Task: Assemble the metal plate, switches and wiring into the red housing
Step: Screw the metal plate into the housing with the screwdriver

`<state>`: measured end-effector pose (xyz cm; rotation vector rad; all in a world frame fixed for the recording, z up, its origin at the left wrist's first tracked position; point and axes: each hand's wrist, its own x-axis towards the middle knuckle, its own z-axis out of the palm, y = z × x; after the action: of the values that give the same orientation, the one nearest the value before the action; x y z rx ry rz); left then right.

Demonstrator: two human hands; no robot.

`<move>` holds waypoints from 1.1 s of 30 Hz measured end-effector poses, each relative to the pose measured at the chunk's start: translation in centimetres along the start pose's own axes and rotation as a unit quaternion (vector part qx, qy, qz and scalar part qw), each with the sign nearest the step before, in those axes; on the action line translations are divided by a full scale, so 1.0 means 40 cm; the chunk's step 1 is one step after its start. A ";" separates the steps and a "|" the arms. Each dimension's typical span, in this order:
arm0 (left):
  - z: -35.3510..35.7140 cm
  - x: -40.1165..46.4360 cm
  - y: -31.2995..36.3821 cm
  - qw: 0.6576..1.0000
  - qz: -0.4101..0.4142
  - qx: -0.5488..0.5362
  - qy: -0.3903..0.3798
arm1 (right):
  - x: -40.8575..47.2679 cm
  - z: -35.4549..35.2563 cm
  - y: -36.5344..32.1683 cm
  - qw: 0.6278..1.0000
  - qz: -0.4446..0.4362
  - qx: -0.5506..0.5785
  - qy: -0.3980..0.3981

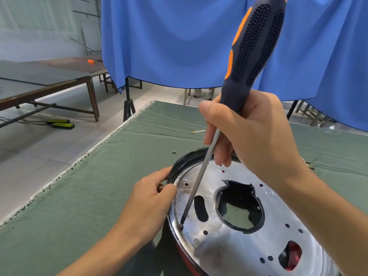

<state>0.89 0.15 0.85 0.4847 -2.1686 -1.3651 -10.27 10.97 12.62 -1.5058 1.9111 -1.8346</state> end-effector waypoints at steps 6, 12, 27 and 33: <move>0.004 0.003 -0.009 1.000 -0.014 0.010 0.025 | -0.018 0.034 -0.031 0.997 -0.051 -0.065 -0.005; 0.007 -0.007 0.005 0.995 -0.015 0.044 0.089 | -0.016 0.090 -0.045 0.994 -0.055 -0.082 0.037; -0.023 -0.052 0.135 0.985 0.147 -0.066 0.065 | -0.022 0.051 -0.098 0.996 0.057 -0.075 -0.001; -0.031 -0.049 0.155 0.989 0.101 -0.099 0.051 | -0.016 0.033 -0.108 0.999 0.051 0.002 -0.006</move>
<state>3.06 2.96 6.42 0.2467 -1.9174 -1.3929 -6.67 11.38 15.40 -1.3869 1.9386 -1.7829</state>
